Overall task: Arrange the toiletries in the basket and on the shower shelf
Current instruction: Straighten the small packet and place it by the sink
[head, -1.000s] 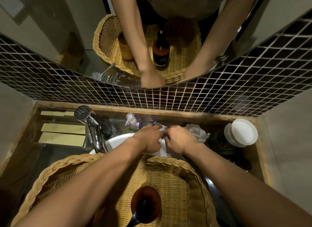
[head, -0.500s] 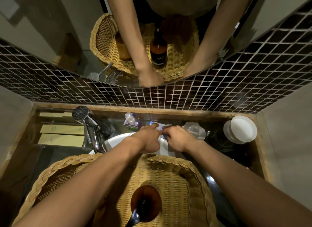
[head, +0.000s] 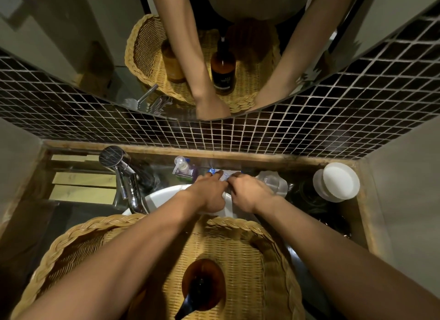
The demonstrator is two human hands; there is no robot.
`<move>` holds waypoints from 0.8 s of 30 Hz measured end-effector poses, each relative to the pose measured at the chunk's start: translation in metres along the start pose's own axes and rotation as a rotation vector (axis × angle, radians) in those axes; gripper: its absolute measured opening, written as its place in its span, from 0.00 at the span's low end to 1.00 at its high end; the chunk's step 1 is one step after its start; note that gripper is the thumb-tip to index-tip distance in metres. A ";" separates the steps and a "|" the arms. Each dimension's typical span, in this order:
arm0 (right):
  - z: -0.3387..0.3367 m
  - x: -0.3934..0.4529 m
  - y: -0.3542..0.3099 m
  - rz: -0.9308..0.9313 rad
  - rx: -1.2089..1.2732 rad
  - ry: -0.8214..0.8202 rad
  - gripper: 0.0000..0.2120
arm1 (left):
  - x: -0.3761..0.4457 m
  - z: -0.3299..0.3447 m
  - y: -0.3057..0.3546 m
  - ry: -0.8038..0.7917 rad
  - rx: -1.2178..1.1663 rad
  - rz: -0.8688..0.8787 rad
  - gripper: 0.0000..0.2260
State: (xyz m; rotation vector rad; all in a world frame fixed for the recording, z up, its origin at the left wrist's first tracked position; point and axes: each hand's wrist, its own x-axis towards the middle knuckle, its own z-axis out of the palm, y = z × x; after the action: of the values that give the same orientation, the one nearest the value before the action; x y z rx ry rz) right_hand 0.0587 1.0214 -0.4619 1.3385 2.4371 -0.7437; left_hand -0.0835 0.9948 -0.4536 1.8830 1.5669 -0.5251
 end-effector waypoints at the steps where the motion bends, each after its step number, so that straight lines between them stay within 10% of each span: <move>1: -0.001 -0.002 0.001 0.001 0.000 -0.001 0.13 | -0.002 0.000 -0.002 0.007 0.004 0.000 0.29; 24: -0.072 -0.099 -0.038 0.000 -0.185 0.165 0.16 | -0.127 -0.037 0.002 0.294 0.021 -0.072 0.25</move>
State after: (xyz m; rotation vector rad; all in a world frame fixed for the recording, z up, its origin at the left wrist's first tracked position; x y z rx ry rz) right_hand 0.0817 0.9745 -0.3450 1.3757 2.5593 -0.4100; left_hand -0.1125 0.9286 -0.3431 1.9951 1.8285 -0.3051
